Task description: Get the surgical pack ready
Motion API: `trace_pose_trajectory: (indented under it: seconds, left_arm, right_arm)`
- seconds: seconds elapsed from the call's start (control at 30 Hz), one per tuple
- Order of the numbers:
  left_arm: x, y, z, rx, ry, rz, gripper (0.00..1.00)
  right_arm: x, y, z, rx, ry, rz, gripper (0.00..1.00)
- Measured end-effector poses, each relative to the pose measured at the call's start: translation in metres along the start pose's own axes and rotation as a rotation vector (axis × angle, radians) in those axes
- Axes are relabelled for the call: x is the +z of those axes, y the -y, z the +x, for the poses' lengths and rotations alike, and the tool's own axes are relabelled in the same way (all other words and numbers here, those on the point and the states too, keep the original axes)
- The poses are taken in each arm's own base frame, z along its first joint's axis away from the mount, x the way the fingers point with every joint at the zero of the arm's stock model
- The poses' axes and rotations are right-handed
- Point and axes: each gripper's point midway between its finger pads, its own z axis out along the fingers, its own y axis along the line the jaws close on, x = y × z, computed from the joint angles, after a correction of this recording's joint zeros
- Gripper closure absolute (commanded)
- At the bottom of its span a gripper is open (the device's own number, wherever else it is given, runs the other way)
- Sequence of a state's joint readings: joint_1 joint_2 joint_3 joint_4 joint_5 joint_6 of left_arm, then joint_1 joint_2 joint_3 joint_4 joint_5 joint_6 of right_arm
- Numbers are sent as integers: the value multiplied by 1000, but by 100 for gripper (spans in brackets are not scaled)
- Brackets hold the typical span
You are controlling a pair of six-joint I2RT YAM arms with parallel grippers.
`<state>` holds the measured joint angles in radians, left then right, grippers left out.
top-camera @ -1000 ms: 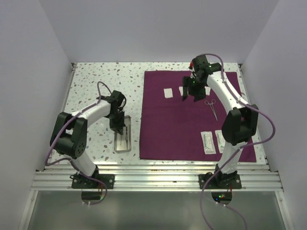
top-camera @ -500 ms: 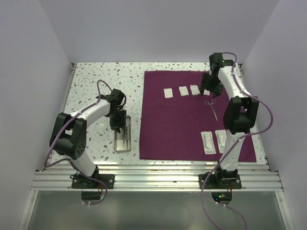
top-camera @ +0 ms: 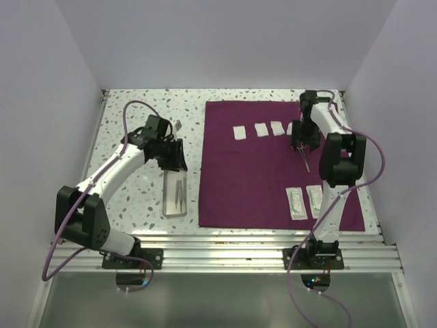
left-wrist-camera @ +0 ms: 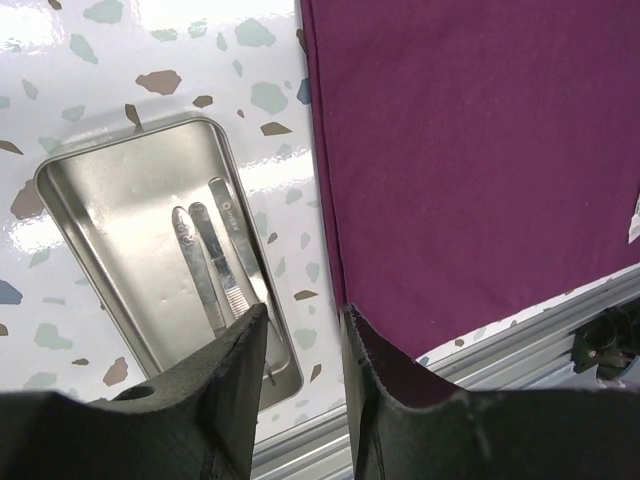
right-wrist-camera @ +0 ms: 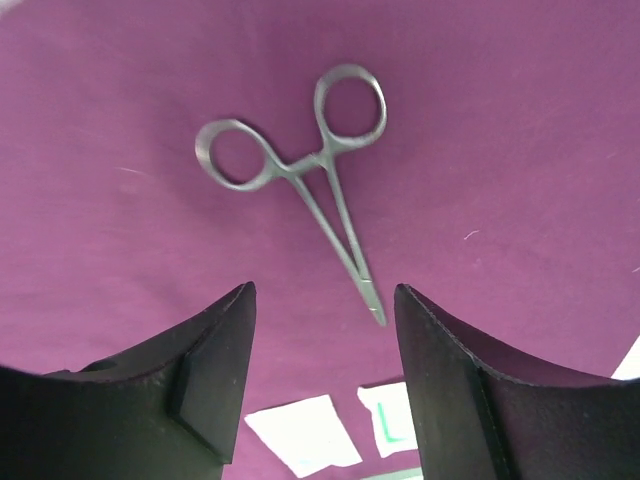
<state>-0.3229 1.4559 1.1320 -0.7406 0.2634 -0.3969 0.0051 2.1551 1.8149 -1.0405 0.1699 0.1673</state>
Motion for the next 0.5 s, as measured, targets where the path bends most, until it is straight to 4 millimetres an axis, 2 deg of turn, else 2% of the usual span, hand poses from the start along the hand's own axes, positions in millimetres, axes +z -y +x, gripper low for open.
trace_pose_trajectory:
  seconds: [0.27,0.5]
  left_arm:
    - [-2,3,-3,5,13,13,60]
    - [-13,9,-11,20,66,31,59]
  right_arm:
    - [31,5,44,-49,-112,4,49]
    - [32,10,43,-42,-85,-8,56]
